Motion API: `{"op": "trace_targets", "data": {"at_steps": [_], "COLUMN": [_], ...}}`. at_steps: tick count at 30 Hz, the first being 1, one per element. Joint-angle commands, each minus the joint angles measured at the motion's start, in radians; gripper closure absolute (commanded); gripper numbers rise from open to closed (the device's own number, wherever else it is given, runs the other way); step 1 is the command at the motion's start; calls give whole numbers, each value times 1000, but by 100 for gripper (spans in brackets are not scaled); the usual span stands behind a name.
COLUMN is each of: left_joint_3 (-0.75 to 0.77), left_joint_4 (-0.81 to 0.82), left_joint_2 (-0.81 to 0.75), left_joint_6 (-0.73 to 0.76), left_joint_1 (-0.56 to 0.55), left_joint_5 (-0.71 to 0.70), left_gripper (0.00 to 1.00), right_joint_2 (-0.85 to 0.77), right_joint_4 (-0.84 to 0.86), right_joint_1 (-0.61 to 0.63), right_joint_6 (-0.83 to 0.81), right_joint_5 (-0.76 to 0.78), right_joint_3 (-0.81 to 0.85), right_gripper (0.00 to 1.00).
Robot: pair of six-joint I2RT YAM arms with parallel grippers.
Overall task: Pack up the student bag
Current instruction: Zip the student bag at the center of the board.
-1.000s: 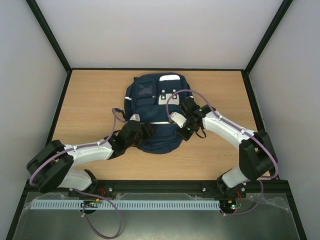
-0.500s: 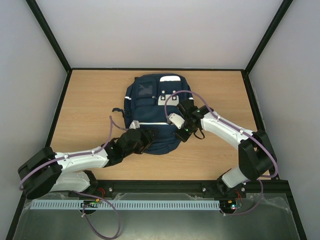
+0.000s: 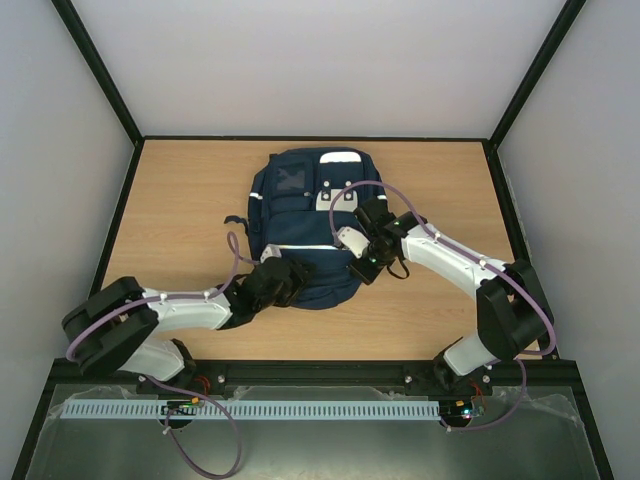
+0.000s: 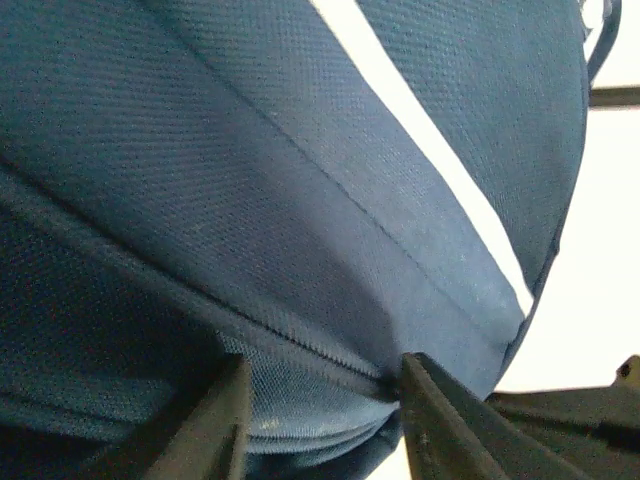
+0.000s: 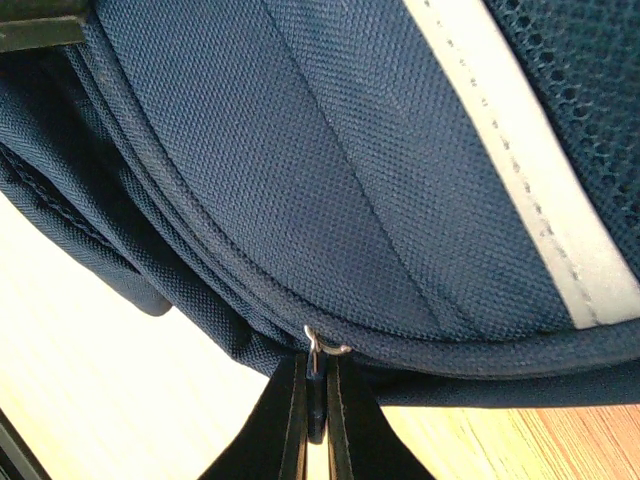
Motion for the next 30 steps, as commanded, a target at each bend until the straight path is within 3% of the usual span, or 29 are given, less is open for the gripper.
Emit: {"op": "trace_targets", "data": {"at_steps": [1,6,9,20,30], "left_joint_3": [21,14,11,-19,-19], "left_joint_4": [89,92,68,-2,-15], "left_joint_2": [45,43,24,-54,-49], "left_joint_6": [-12,5,16,33,48], "left_joint_1": [11,13,14,13,14], "left_joint_5": [-7,-29,-41,-81,-67], "left_gripper": [63,88,97,97,98], "right_joint_2": [-14,-9,-20,42,160], "right_joint_4": [-32,-73,-74,-111,-19], "right_joint_1": [14,15,10,-161,-193], "right_joint_6": [3,-16,-36,-114,-44], "right_joint_5": [-54,-56,-8,71,96], "right_joint_3": [-20,-34,-56,28,130], "right_gripper": [99,99,99,99,99]}}
